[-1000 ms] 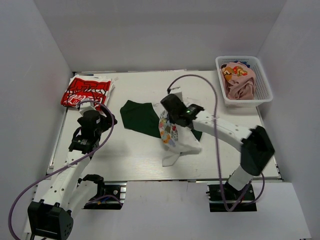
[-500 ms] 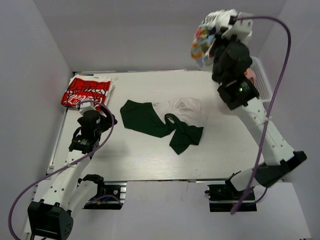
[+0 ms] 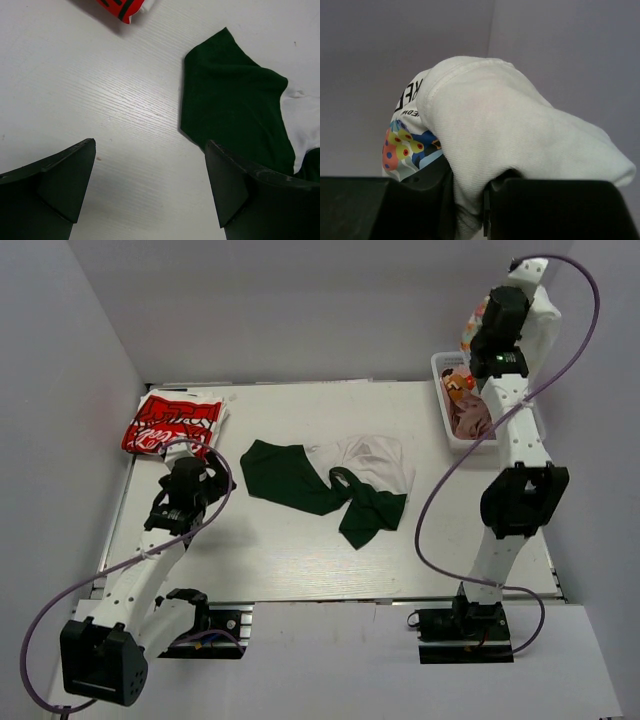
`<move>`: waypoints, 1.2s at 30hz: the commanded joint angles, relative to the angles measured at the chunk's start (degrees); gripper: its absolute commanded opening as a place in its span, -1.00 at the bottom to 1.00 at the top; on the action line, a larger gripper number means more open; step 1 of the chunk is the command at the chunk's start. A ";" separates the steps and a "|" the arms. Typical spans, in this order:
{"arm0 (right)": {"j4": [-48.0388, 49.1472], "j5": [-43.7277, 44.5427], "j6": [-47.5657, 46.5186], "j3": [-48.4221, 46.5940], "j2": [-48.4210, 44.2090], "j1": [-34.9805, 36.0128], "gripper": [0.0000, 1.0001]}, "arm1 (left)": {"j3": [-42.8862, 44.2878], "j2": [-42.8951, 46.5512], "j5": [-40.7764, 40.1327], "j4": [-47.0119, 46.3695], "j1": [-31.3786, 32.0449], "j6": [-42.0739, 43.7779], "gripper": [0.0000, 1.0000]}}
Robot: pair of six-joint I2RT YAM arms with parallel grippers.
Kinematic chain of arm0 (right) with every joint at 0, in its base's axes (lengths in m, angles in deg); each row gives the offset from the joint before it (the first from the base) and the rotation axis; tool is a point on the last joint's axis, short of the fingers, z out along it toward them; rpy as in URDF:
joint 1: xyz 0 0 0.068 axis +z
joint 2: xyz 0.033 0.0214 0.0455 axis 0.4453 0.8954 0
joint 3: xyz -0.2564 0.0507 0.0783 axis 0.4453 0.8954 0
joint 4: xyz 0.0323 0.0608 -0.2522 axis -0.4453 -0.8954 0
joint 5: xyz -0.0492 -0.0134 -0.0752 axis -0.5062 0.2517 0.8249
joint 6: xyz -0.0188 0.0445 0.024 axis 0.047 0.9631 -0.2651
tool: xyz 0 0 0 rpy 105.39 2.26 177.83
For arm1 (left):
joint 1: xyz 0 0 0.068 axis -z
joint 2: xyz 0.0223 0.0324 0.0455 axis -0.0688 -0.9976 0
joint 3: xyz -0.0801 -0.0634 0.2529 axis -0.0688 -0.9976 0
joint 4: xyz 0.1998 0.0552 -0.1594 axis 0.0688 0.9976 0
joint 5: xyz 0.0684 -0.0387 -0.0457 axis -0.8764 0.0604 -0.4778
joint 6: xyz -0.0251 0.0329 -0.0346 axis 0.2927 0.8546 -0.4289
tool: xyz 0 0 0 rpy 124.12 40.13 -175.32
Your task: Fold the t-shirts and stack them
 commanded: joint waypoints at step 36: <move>-25.64 -31.31 27.21 54.98 -31.18 20.14 0.81 | 20.62 -43.54 11.84 -1.90 0.88 2.48 1.00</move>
